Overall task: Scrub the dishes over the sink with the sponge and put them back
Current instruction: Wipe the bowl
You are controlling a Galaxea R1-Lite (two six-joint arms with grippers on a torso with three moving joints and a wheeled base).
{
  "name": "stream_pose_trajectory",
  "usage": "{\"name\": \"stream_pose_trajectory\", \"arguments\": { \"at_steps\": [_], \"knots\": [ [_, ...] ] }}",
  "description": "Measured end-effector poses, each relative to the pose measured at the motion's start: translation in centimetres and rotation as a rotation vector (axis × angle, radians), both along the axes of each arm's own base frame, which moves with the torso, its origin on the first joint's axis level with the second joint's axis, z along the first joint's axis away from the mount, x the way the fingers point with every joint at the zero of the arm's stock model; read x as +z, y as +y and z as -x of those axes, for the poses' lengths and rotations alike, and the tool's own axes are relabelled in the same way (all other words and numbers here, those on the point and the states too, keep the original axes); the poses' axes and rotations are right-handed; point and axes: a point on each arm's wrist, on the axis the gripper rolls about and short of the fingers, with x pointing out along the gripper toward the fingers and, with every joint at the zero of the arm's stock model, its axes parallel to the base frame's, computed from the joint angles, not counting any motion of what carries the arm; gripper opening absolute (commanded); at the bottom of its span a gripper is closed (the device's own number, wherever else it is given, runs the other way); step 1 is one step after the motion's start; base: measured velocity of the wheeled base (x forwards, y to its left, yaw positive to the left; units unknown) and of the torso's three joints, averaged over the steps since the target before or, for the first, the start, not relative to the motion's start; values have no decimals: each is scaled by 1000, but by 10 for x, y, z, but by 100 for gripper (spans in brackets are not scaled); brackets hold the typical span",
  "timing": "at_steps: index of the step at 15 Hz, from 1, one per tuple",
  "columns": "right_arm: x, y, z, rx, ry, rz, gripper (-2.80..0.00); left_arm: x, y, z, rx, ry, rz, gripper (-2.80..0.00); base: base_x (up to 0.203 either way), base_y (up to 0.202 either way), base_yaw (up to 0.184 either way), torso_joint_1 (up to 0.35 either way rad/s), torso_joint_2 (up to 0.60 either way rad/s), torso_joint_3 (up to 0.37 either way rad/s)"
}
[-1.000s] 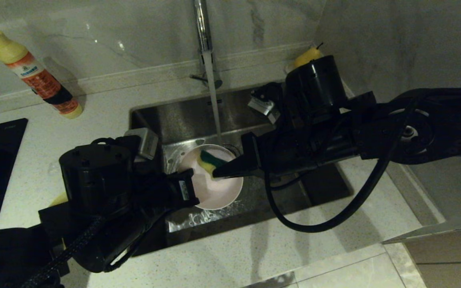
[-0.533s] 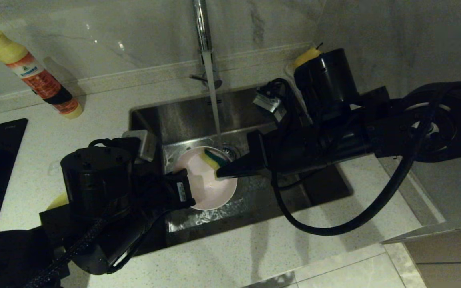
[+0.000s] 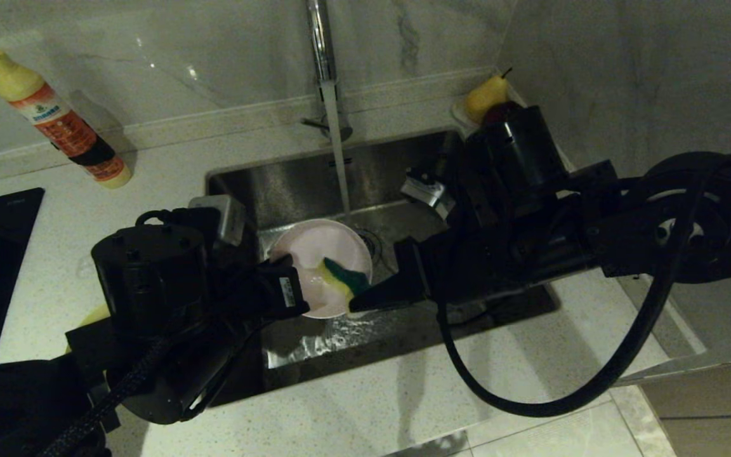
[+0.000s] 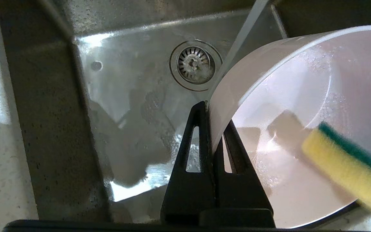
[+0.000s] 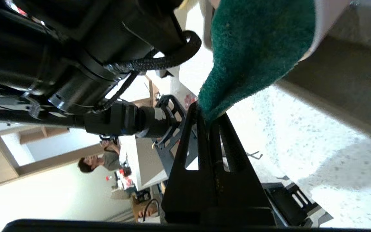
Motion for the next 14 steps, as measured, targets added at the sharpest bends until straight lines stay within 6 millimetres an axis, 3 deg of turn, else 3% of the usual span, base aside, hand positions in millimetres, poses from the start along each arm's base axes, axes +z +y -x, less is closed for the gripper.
{"name": "stream_pose_trajectory", "arguments": {
  "at_steps": [9, 14],
  "knots": [
    [-15, 38, 0, 68, 6, 13, -280, 4, -1, -2, 3, -35, 37, -280, 0, 0, 0, 0, 0, 0],
    [-12, 37, -10, 31, -12, 7, -280, 4, 1, 1, 2, -36, 40, -280, 0, 0, 0, 0, 0, 0]
  ]
}}
